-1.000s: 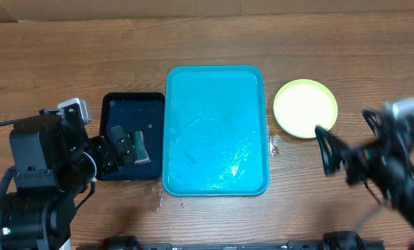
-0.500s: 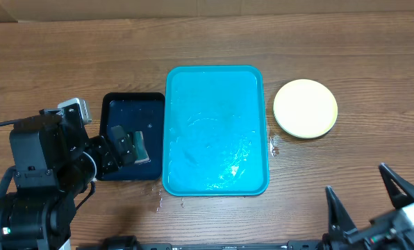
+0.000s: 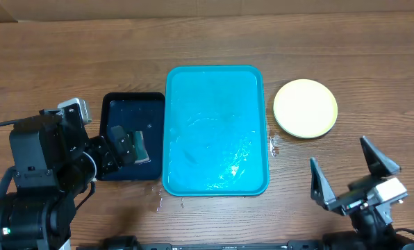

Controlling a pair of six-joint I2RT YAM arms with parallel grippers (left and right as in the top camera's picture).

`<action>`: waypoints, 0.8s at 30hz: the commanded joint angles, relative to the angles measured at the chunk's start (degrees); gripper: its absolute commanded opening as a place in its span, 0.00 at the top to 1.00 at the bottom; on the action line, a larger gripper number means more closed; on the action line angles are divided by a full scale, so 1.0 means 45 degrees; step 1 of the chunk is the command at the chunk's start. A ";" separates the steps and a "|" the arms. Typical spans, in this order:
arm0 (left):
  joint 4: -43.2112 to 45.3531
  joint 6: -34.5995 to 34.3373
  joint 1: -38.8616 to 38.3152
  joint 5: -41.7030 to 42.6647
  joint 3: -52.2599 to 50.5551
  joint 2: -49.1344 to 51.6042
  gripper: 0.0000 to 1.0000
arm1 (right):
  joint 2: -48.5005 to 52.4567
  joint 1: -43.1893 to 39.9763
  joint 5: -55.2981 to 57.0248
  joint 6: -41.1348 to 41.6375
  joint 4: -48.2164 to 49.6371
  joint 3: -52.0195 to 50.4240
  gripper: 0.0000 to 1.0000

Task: Clean dirty plates on tray and stack at the side

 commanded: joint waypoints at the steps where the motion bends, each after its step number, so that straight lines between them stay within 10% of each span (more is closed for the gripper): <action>1: -0.0005 0.0102 -0.0005 0.0112 0.0160 -0.0005 0.00 | -0.0117 -0.0330 0.0083 0.0049 0.2599 -0.1477 0.00; 11: -0.0005 0.0102 -0.0005 0.0112 0.0160 -0.0005 0.00 | -0.0121 -0.0962 0.1263 0.2370 0.7640 -0.5071 0.00; 24: -0.0005 0.0102 -0.0005 0.0112 0.0160 -0.0005 0.00 | -0.0131 -0.0967 0.1768 0.2730 0.2992 -0.5901 0.00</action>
